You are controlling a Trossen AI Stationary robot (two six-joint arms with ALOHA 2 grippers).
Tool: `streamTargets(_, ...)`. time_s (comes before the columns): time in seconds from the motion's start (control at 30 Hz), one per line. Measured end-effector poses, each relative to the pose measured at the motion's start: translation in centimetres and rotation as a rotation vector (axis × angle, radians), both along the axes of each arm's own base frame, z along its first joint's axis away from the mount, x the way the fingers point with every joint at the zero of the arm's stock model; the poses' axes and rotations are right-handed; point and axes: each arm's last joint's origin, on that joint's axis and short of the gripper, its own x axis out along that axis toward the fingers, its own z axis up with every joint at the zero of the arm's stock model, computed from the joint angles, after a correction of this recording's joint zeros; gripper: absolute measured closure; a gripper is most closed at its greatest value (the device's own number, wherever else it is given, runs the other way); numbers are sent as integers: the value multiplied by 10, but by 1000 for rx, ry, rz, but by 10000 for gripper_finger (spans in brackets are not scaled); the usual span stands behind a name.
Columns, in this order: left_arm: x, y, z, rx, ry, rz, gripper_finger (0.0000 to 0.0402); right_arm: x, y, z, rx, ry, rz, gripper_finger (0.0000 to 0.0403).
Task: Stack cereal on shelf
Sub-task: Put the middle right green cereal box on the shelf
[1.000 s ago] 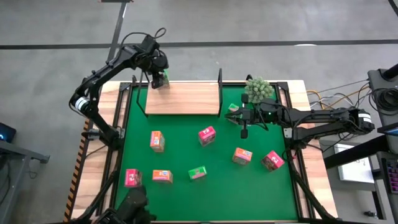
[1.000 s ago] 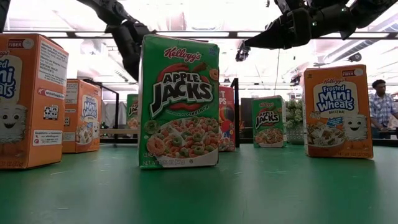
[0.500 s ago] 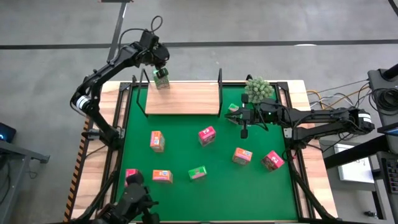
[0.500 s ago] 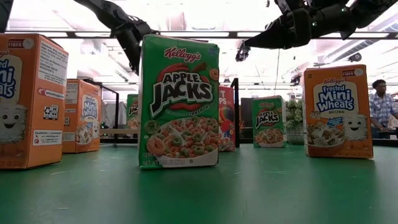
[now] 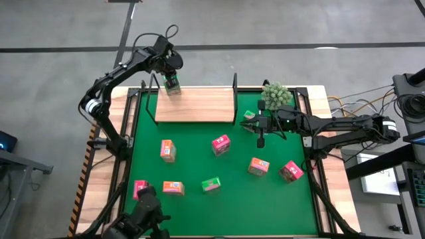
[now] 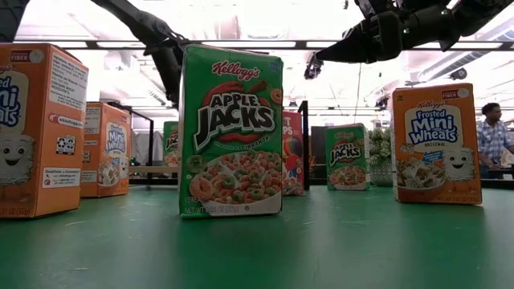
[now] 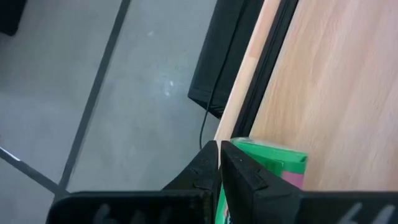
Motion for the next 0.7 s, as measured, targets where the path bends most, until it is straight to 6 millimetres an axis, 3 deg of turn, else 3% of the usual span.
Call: streamTargets(0.7,-1,-4,4,-20,-22,-32,400,0,0,0,-3,0,0,390)
